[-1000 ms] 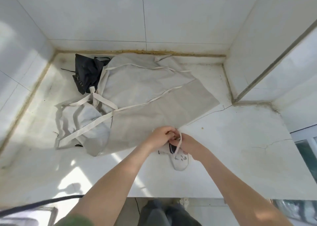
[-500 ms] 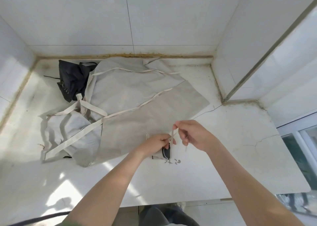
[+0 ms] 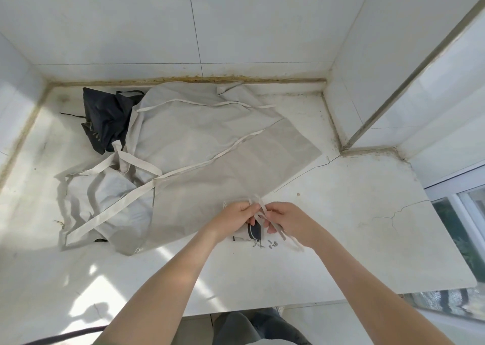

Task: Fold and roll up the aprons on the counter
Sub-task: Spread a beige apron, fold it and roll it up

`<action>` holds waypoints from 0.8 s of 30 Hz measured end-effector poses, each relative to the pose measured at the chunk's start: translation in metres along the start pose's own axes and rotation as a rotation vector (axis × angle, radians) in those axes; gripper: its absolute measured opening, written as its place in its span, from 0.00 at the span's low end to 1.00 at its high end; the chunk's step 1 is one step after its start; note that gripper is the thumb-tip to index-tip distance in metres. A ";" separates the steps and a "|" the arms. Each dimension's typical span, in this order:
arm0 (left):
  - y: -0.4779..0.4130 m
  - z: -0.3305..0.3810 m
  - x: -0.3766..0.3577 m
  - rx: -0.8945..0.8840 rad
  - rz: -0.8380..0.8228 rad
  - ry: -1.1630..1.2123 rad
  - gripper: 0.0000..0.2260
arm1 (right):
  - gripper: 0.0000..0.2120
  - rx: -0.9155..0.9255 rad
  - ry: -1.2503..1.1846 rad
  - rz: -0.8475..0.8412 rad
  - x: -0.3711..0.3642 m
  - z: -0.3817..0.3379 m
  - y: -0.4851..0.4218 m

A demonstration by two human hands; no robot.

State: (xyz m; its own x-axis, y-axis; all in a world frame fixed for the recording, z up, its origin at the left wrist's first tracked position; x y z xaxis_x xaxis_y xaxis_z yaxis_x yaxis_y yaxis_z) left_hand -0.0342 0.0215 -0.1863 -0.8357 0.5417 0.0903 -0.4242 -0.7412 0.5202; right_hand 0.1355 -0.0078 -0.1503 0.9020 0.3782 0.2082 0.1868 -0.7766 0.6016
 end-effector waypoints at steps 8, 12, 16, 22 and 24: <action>-0.001 0.002 0.002 -0.003 0.030 0.223 0.14 | 0.03 -0.037 0.092 -0.005 -0.018 -0.004 0.001; -0.001 0.000 0.003 0.020 0.047 0.290 0.17 | 0.12 -0.050 0.358 0.120 -0.022 -0.010 -0.006; -0.002 -0.001 0.004 -0.004 0.012 0.301 0.17 | 0.16 -0.043 0.413 0.125 -0.026 -0.015 -0.010; 0.000 -0.004 0.005 0.003 0.012 0.362 0.17 | 0.18 -0.046 0.473 0.080 -0.026 -0.013 -0.011; 0.000 -0.005 0.004 0.007 0.003 0.371 0.22 | 0.20 -0.072 0.427 0.098 -0.026 -0.011 -0.011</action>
State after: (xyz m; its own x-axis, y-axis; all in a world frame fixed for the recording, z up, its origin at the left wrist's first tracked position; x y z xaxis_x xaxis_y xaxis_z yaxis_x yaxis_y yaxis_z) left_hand -0.0389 0.0213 -0.1896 -0.9071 0.3580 -0.2212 -0.4201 -0.7394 0.5261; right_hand 0.1057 -0.0038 -0.1538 0.6693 0.4910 0.5576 0.0672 -0.7875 0.6127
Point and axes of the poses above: each hand's wrist, its own y-axis away from the middle knuckle, its own x-axis out of the back of the hand, z = x × y, the point moved 1 cm from there along -y, towards the middle knuckle, and after that the axes turned 5 degrees about y, right-handed, at the moved point
